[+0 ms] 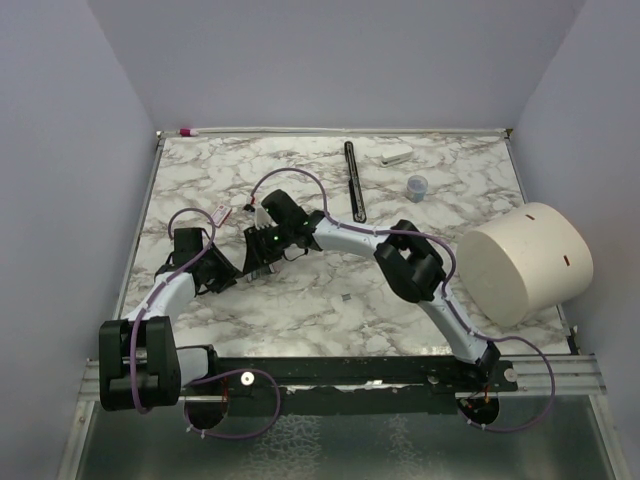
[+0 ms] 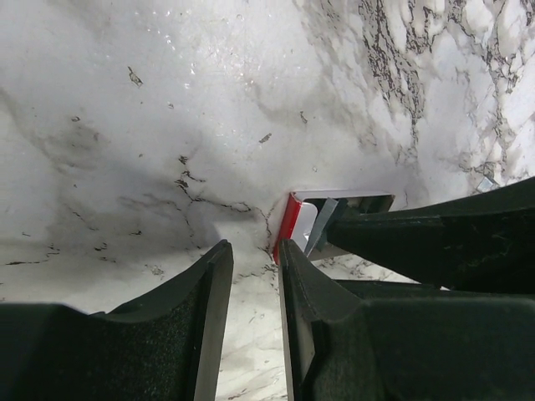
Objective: Unload the staples from the stapler
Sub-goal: Adjust the staple in the staple box.
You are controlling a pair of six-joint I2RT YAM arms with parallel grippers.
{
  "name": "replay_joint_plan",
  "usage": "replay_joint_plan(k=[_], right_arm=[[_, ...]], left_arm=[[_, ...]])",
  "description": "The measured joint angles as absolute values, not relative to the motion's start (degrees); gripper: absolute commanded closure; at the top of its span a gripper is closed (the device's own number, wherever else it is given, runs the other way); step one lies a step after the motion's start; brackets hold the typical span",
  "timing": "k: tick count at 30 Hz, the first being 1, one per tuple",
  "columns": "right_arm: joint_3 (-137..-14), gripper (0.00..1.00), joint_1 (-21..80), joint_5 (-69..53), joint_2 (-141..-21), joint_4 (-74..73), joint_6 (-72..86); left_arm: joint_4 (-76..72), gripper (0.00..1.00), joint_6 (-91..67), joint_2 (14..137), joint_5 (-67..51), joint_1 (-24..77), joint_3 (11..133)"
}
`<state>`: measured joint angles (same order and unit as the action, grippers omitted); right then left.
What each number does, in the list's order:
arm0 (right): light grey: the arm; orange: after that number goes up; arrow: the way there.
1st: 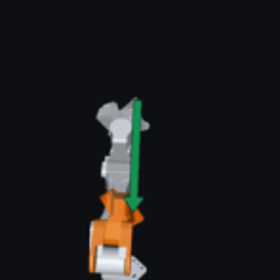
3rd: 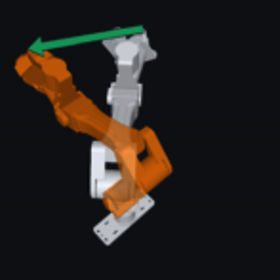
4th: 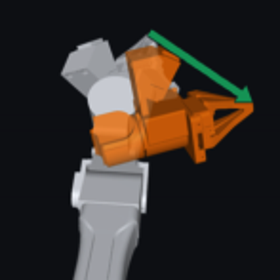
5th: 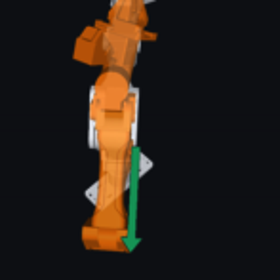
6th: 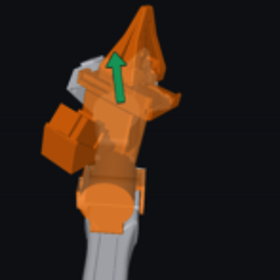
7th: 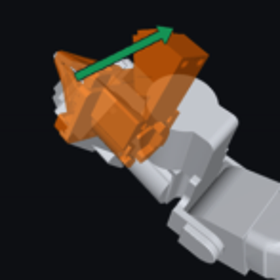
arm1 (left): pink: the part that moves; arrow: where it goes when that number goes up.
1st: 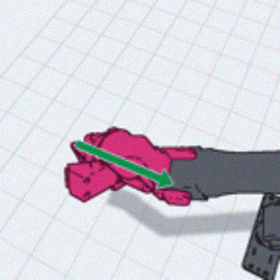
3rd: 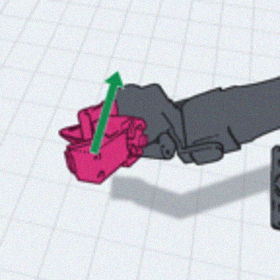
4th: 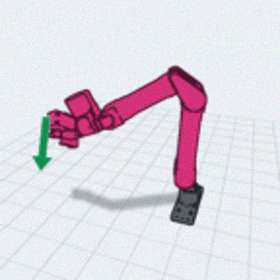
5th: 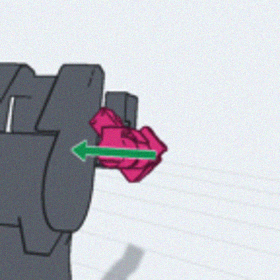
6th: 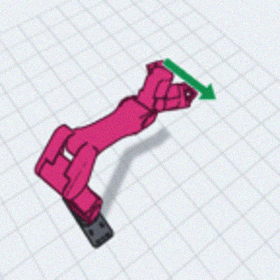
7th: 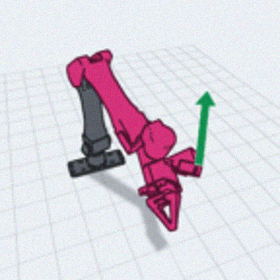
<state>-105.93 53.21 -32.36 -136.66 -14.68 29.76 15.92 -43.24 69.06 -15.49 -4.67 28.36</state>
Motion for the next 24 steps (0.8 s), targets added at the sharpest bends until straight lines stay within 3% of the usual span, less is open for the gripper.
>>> replay_joint_plan(k=[15, 24], right_arm=[[-107.55, 0.63, 53.19, -33.71, -138.85, -14.09, 30.20], [-107.22, 0.57, 53.19, -32.69, -135.17, -16.49, 28.58]], left_arm=[[16.03, 0.68, -42.81, 69.06, -14.52, -4.78, 28.38], [15.40, 0.63, -41.80, 69.14, -15.73, -4.78, 28.38]])
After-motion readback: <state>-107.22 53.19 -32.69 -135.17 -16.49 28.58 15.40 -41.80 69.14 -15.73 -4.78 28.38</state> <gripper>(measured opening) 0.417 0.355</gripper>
